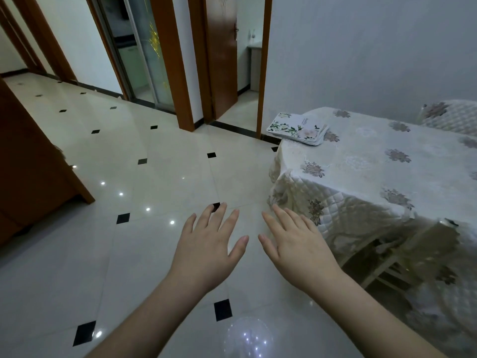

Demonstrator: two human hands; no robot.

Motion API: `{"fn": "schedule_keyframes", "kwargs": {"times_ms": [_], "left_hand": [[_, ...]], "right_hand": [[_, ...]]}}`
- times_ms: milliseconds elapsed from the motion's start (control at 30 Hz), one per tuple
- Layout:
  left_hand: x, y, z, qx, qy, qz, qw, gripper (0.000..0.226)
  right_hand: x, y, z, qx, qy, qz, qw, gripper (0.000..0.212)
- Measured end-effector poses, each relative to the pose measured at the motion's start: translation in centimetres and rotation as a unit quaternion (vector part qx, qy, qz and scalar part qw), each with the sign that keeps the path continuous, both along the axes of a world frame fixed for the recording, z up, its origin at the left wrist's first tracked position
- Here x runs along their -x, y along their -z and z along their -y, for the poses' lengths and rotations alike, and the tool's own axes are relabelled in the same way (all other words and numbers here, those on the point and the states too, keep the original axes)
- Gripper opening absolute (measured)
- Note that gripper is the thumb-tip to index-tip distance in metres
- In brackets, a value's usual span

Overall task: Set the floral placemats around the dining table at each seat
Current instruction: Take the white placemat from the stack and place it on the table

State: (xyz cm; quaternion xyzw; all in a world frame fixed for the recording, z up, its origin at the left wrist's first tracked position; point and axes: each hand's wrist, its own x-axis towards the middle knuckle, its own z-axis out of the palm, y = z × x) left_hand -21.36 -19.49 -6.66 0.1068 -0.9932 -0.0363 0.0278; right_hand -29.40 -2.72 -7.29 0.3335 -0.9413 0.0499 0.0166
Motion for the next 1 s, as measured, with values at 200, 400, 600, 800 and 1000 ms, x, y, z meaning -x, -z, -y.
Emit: {"fn": "schedule_keyframes", "kwargs": {"times_ms": [200, 400, 600, 800, 1000], "left_hand": [[6.8, 0.0, 1.5, 0.044, 0.014, -0.016, 0.999, 0.068], [10.9, 0.6, 5.9, 0.071, 0.016, -0.012, 0.997, 0.060], [14.0, 0.1, 14.5, 0.118, 0.035, -0.008, 0.992, 0.060], [16.7, -0.2, 23.5, 0.104, 0.018, -0.016, 0.994, 0.061], [21.6, -0.6, 29.4, 0.077, 0.027, 0.019, 0.996, 0.066]], "right_hand": [[7.9, 0.0, 0.8, -0.009, -0.011, -0.019, 1.000, 0.060], [12.2, 0.1, 5.3, 0.019, 0.009, -0.031, 0.999, 0.056], [15.8, 1.1, 12.1, 0.032, 0.002, -0.047, 0.998, 0.056], [19.1, 1.7, 20.8, 0.033, -0.018, -0.054, 0.998, 0.057], [22.7, 0.8, 26.1, 0.019, 0.010, -0.078, 0.997, 0.056]]}}
